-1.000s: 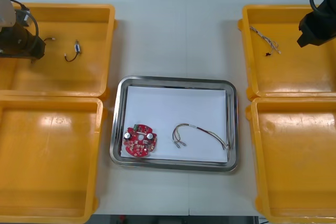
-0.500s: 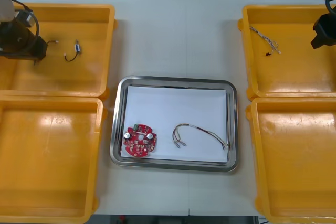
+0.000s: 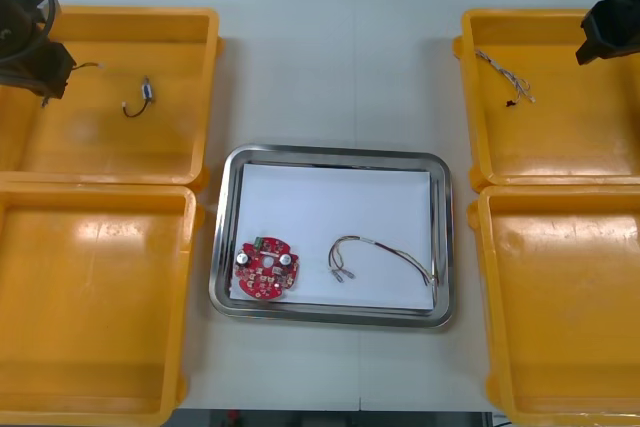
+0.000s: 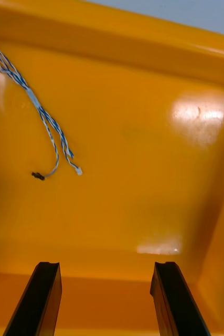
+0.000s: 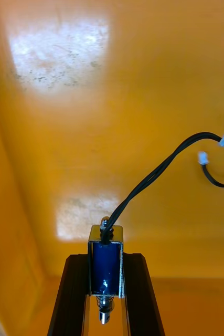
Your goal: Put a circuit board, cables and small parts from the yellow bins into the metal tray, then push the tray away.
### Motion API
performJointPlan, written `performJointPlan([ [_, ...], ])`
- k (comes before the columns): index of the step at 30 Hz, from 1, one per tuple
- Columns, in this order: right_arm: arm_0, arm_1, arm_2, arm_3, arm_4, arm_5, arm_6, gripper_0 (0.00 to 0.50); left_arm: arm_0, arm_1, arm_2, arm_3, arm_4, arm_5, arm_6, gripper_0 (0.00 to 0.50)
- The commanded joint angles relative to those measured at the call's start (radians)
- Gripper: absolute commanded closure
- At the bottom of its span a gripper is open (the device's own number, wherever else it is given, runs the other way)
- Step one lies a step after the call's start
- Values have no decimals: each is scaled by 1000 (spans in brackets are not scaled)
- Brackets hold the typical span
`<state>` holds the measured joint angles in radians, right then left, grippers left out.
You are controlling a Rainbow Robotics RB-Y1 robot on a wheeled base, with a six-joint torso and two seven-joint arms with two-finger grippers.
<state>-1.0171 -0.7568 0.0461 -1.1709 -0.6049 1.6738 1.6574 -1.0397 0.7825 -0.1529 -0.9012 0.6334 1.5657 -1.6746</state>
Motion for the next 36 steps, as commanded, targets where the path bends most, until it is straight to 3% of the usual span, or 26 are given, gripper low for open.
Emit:
performJointPlan([
  [1,-72,51,-31,51,27,-82,42,0,-17,54,27,-151,11,113,4,500],
  [8,-90,96,-31,146,53,-183,42,0,10,21,13,-380,34,263,144,500],
  [14,-115,126,-31,232,63,-253,42,0,35,-11,-22,-585,104,350,285,500],
  [23,-115,152,-31,307,60,-290,39,0,69,-81,-112,-759,137,350,477,500],
  [36,-115,186,-29,408,54,-350,5,0,78,-203,-297,-847,135,298,768,500],
])
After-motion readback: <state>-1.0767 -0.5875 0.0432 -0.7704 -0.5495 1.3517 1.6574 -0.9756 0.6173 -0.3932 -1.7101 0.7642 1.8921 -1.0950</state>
